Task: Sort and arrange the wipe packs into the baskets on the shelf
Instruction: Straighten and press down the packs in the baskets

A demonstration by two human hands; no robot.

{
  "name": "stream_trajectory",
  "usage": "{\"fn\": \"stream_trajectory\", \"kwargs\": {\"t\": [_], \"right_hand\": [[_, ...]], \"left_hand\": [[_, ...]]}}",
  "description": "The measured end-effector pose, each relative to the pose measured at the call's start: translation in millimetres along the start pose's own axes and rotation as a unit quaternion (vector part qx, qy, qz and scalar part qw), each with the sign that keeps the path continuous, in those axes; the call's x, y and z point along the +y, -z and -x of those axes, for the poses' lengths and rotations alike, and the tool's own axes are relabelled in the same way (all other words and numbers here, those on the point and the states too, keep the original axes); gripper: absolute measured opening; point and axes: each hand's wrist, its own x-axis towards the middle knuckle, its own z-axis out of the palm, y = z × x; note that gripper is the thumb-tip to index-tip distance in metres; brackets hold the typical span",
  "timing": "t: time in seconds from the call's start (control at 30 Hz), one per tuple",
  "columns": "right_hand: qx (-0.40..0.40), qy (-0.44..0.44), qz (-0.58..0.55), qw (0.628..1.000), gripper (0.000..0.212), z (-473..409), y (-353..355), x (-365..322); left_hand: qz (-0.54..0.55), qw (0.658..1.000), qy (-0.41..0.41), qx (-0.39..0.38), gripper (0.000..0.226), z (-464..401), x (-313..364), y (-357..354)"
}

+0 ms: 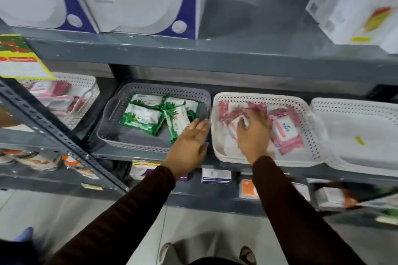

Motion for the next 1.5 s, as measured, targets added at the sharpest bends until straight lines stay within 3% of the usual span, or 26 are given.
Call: {"fn": "stream_trajectory", "kwargs": {"t": [0.13, 0.2, 0.27, 0.4, 0.5, 0.6, 0.77, 0.97, 1.07, 1.13, 1.2, 1.3, 1.37, 1.43, 1.5], "right_hand": [[-0.094, -0.164, 0.086, 0.978, 0.067, -19.7, 39.6, 67.9], [-0.141, -0.179, 0.081, 0.97, 0.077, -26.9, 43.0, 92.8], [-0.166, -0.172, 0.056, 0.969, 0.076, -31.3, 45.5, 113.2], [-0.19, -0.136, 0.051, 0.971, 0.072, -38.4, 49.2, 137.2], [-0.27, -0.059, 0.037, 0.96, 0.071, -46.3, 63.4, 142.0], [-0.349, -0.002, 0.04, 0.936, 0.082, -51.1, 60.1, 168.6], [-0.329, -0.021, 0.042, 0.943, 0.061, -30.2, 81.3, 164.6], [-0.372, 0.0, 0.092, 0.924, 0.057, -37.1, 90.7, 152.2], [-0.395, 0.006, 0.151, 0.906, 0.058, -44.4, 86.1, 152.9], [-0.415, -0.001, 0.173, 0.893, 0.062, -44.8, 85.6, 155.2], [-0.381, -0.011, 0.155, 0.912, 0.065, -41.0, 86.7, 150.1], [-0.241, -0.056, 0.03, 0.969, 0.038, -23.9, 87.6, 120.7], [-0.291, -0.081, -0.032, 0.953, 0.025, -9.3, 78.8, 96.0], [-0.352, -0.079, -0.029, 0.932, 0.019, 2.9, 63.4, 78.8], [-0.355, -0.075, -0.001, 0.932, 0.014, 9.6, 52.2, 67.9]], "left_hand": [[-0.073, 0.991, -0.076, -0.086, 0.068, -66.1, 36.0, -28.7], [-0.129, 0.981, -0.079, -0.118, 0.076, -87.5, 50.9, -37.3], [-0.133, 0.98, -0.075, -0.129, 0.077, -103.6, 69.0, -44.3], [0.003, 0.992, -0.073, -0.101, 0.067, -118.5, 108.6, -56.8], [-0.036, 0.992, -0.066, -0.099, 0.066, -120.2, 130.1, -72.3], [-0.065, 0.983, -0.031, -0.169, 0.062, -113.1, 151.5, -84.9], [-0.009, 0.978, 0.043, -0.204, 0.045, -115.5, 167.0, -91.8], [-0.029, 0.964, 0.079, -0.251, 0.06, -132.0, 171.0, -92.6], [-0.073, 0.955, 0.064, -0.279, 0.061, -141.5, 166.7, -90.6], [0.009, 0.969, 0.037, -0.246, 0.048, -137.4, 154.7, -80.7], [0.08, 0.98, 0.047, -0.178, 0.039, -133.0, 133.4, -64.1], [0.085, 0.986, 0.075, -0.12, 0.04, -131.4, 90.4, -48.1], [0.081, 0.981, 0.061, -0.164, 0.044, -125.2, 72.9, -45.4], [0.059, 0.977, 0.051, -0.198, 0.047, -118.5, 67.1, -45.8], [0.008, 0.977, 0.042, -0.207, 0.045, -114.3, 64.4, -45.6]]}}
